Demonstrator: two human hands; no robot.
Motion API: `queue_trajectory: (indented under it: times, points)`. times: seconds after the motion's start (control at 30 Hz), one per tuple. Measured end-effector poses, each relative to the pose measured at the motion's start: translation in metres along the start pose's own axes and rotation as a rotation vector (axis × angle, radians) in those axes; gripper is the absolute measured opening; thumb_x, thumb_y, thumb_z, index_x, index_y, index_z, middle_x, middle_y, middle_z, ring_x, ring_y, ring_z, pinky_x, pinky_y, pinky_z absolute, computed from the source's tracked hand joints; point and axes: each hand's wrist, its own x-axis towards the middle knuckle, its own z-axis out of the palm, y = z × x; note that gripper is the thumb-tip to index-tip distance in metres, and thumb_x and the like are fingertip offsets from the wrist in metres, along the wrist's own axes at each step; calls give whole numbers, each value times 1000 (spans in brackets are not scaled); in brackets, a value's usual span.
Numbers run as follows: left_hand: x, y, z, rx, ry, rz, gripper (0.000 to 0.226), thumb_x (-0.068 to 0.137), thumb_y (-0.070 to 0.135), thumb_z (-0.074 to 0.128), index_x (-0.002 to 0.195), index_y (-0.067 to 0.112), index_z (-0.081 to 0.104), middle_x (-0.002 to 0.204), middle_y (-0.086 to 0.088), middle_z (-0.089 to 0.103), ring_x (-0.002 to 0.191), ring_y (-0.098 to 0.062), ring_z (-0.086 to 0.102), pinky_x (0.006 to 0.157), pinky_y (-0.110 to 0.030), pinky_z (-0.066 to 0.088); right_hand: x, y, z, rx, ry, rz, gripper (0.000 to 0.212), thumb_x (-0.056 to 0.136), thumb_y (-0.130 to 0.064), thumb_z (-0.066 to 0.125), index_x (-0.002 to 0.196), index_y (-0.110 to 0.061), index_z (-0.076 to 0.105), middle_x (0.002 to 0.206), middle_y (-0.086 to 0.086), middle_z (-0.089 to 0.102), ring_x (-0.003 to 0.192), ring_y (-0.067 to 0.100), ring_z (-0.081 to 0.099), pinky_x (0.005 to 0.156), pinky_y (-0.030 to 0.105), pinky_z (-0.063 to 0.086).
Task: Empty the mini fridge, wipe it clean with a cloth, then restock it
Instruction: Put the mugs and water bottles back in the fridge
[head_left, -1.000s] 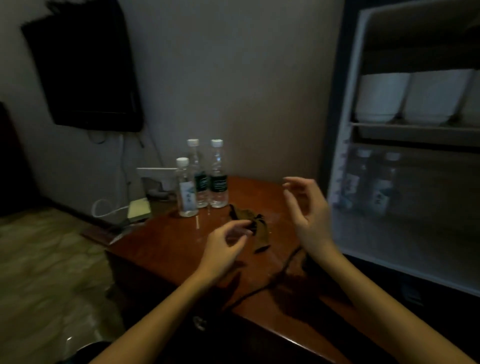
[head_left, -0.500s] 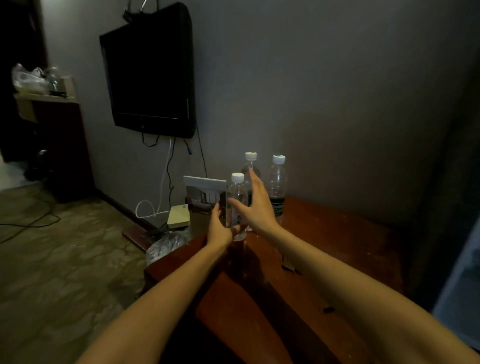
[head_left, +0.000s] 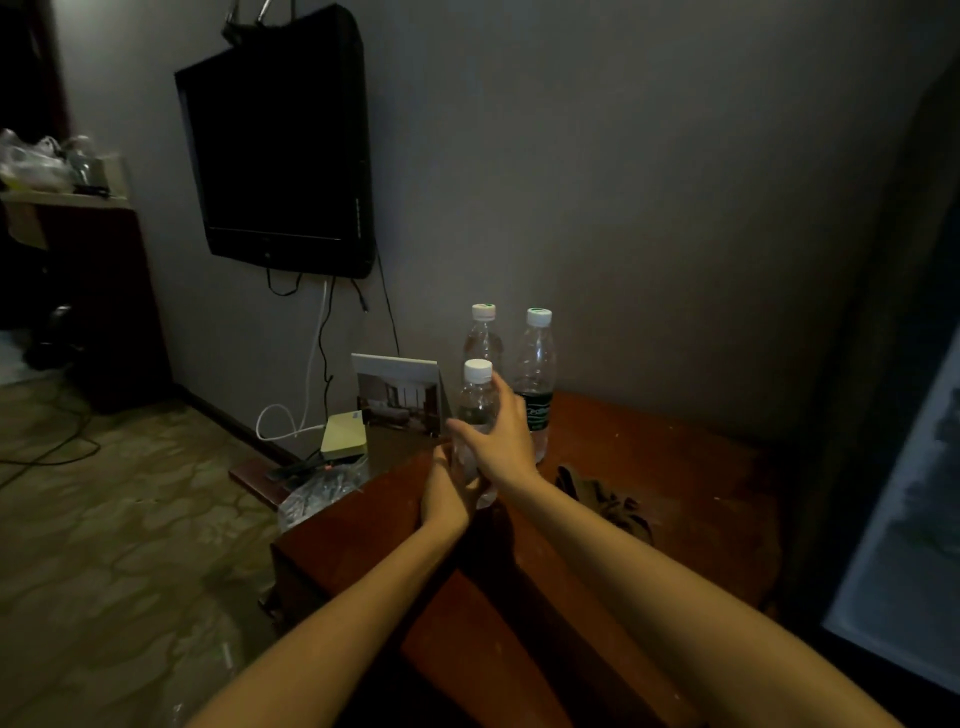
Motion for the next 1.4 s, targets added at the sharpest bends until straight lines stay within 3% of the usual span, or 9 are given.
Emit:
queue_trajectory:
  times: [0.13,0.23,0.33,0.5,0.73,0.93,1.03,1.23,1.4]
  points:
    - [-47,9,-3,-42,-73,-1,34,97,15,54,126,28,41,102,8,56,80,-3,56,62,-20,47,-42,7,-22,120,-58,87,75,78,-41,77,140,-18,40,131,3,54,120,22,53,99,39,48]
    - [-85,17,-4,-120,-145,-48,53,89,11,64,134,21,39,118,2,59,99,-15,62,80,-38,56,-73,0,-46,77,-26,48,61,73,-51,78,119,-19,52,108,-5,62,102,16,61,86,36,54]
    - [-126,28,3,-119,-144,16,72,85,16,71,146,22,33,138,-3,53,122,-23,55,97,-47,50,-106,-15,-75,-14,12,-11,66,69,-59,75,120,-25,54,111,-10,65,101,8,62,86,35,56]
    - [-197,63,27,-331,-218,238,53,83,5,72,118,40,52,113,10,67,102,-5,65,82,-28,56,-164,-50,-148,-176,138,-172,58,70,-60,74,118,-34,55,109,-16,67,97,0,63,80,26,56]
    - [-272,105,103,-342,-367,478,51,78,24,75,125,27,57,116,9,67,109,-6,63,89,-26,52,-233,-56,-262,-178,407,-132,54,63,-51,84,110,-30,65,95,-15,72,89,-4,65,77,26,54]
    - [-299,129,191,-245,-560,395,38,76,26,79,108,39,62,97,14,71,95,-2,67,88,-36,56,-260,-19,-342,-150,549,41,66,64,-46,84,121,-22,61,103,-9,71,93,1,66,82,24,55]
    - [-309,139,222,-286,-632,364,32,78,34,72,106,43,61,105,14,69,103,-6,65,93,-38,53,-261,1,-368,-171,644,106,55,68,-33,86,116,-21,63,96,-10,70,85,4,67,70,16,53]
    - [-312,151,254,-394,-685,267,44,93,14,62,94,56,51,104,25,59,105,0,58,71,-9,50,-253,31,-394,-168,685,138,58,76,-34,79,127,-17,58,107,-3,69,94,9,65,74,21,51]
    - [-301,136,261,-264,-652,399,54,87,14,68,103,59,45,109,25,59,111,0,57,94,-22,49,-263,47,-398,-99,556,114,58,81,-17,76,133,-17,50,117,-4,65,105,9,64,88,28,54]
